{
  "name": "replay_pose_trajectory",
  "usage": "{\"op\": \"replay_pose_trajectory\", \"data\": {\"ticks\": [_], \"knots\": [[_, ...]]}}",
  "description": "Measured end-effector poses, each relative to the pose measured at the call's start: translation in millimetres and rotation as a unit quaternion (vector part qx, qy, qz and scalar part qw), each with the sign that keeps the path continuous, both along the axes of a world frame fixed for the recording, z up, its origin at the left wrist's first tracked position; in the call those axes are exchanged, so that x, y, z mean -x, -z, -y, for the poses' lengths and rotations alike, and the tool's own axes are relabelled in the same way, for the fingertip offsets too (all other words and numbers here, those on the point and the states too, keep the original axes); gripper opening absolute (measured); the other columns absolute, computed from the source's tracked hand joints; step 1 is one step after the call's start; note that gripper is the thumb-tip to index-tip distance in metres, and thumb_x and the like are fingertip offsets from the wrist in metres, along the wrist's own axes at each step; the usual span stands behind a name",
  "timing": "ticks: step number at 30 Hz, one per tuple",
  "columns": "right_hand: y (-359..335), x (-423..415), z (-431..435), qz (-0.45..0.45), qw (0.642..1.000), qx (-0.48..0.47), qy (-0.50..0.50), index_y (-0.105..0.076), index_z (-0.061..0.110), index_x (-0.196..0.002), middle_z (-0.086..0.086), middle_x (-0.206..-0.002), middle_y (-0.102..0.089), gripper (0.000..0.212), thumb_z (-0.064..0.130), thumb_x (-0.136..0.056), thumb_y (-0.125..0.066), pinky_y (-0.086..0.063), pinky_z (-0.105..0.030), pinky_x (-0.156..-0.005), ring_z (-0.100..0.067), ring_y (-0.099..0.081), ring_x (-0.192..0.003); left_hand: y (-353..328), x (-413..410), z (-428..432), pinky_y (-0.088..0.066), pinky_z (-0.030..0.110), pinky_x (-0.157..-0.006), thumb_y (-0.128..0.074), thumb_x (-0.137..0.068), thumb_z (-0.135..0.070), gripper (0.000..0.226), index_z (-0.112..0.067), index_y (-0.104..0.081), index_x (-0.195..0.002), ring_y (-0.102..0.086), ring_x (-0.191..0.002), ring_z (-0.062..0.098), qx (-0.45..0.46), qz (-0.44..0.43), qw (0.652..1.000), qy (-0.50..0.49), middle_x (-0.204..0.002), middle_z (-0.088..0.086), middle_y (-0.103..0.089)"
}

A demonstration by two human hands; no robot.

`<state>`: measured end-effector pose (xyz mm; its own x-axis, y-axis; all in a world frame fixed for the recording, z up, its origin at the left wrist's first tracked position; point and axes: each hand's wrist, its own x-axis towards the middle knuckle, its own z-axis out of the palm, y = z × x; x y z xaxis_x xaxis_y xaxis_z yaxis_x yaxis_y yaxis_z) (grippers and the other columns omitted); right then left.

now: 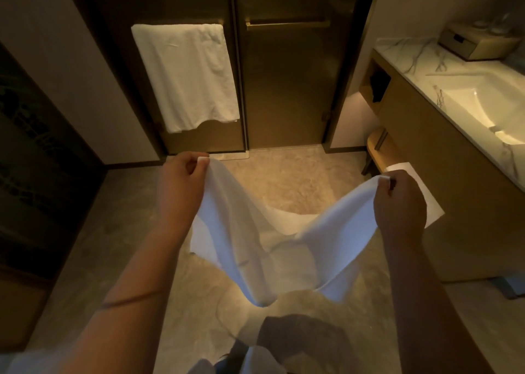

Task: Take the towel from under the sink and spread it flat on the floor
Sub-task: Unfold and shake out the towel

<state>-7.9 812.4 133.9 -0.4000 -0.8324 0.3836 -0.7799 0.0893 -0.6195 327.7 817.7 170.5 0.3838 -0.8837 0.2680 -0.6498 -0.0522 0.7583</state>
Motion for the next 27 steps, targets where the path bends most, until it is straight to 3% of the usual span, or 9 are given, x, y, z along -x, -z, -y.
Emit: {"op": "replay_pose_trajectory", "data": {"ticks": [6,15,20,27], "knots": [[4.7,-2.2,7.0,0.010,1.000,-0.008,-0.008,-0.062,0.006,-0.102,-0.011,-0.094,-0.066,0.022,0.021,-0.096,-0.047,-0.036,-0.025,-0.072,-0.013,-0.052,-0.080,8.1,11.8,7.4,-0.038,0.016,-0.069,-0.055,-0.093,-0.030,0.021,-0.027,-0.069,-0.109,-0.054,-0.079,-0.005,-0.009,-0.014,1.000,0.023,-0.093,-0.015,-0.062],[15.8,-18.4,66.8,0.009,1.000,-0.024,-0.003,-0.062,0.007,-0.107,-0.011,-0.102,-0.066,0.022,0.022,-0.097,-0.048,-0.033,-0.023,-0.074,-0.009,-0.049,-0.085,19.3,2.0,74.0,-0.048,0.032,-0.085,-0.054,-0.094,-0.023,0.024,-0.018,-0.067,-0.113,-0.061,-0.094,0.012,-0.028,-0.037,0.997,0.056,-0.106,0.000,-0.069],[16.9,-30.7,128.2,-0.034,0.998,-0.059,0.005,-0.062,0.009,-0.109,-0.012,-0.105,-0.066,0.025,0.026,-0.098,-0.048,-0.037,-0.026,-0.074,-0.010,-0.048,-0.084,31.0,-7.4,142.4,-0.052,0.034,-0.083,-0.057,-0.092,-0.027,0.022,-0.021,-0.069,-0.110,-0.062,-0.091,0.010,-0.060,-0.071,0.994,0.059,-0.102,-0.001,-0.070],[27.6,-53.2,213.8,-0.051,0.994,-0.091,0.012,-0.063,0.013,-0.109,-0.008,-0.104,-0.065,0.023,0.027,-0.097,-0.048,-0.038,-0.025,-0.067,-0.012,-0.051,-0.081,49.9,-28.0,235.0,-0.054,0.032,-0.077,-0.060,-0.089,-0.030,0.017,-0.029,-0.072,-0.102,-0.063,-0.085,0.006,-0.077,-0.044,0.993,0.082,-0.090,-0.010,-0.070]]}}
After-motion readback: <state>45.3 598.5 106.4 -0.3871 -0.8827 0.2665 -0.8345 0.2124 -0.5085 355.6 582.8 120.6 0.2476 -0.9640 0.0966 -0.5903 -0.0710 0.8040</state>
